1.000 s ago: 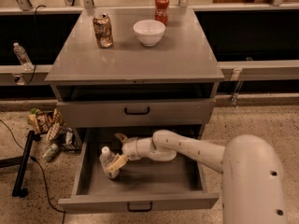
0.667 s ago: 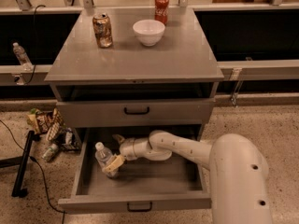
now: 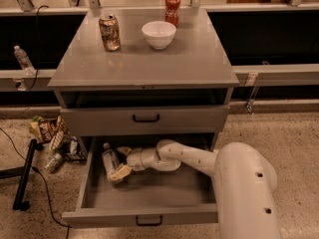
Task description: Pick blue plastic bottle from middle drawer and place on counter
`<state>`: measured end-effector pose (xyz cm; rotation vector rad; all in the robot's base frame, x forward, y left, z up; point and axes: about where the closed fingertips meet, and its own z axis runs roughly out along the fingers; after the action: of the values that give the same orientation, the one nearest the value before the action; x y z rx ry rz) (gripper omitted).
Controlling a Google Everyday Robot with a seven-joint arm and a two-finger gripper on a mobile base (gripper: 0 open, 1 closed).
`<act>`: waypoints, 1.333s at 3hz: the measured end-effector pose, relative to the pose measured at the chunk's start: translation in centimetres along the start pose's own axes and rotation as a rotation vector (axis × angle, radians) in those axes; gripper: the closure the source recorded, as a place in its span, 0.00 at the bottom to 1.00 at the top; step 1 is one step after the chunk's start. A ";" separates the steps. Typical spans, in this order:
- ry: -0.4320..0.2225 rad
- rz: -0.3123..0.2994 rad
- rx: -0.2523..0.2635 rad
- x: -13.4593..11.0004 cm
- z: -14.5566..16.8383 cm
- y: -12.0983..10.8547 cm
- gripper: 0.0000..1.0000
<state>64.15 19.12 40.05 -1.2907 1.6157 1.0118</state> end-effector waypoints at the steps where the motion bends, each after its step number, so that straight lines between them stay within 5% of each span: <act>1: 0.005 0.007 0.003 0.2 -0.5 0.3 0.42; 2: 0.010 0.016 0.001 0.1 -1.0 0.7 0.65; 3: 0.037 0.033 0.020 -0.1 -1.6 1.1 0.62; 4: 0.071 0.071 0.069 -1.0 -2.8 1.7 0.38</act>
Offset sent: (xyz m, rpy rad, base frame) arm -0.0111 -0.0186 0.0074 -0.0147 0.0261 -0.0152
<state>62.35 17.12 42.06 -1.2434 1.7453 0.9542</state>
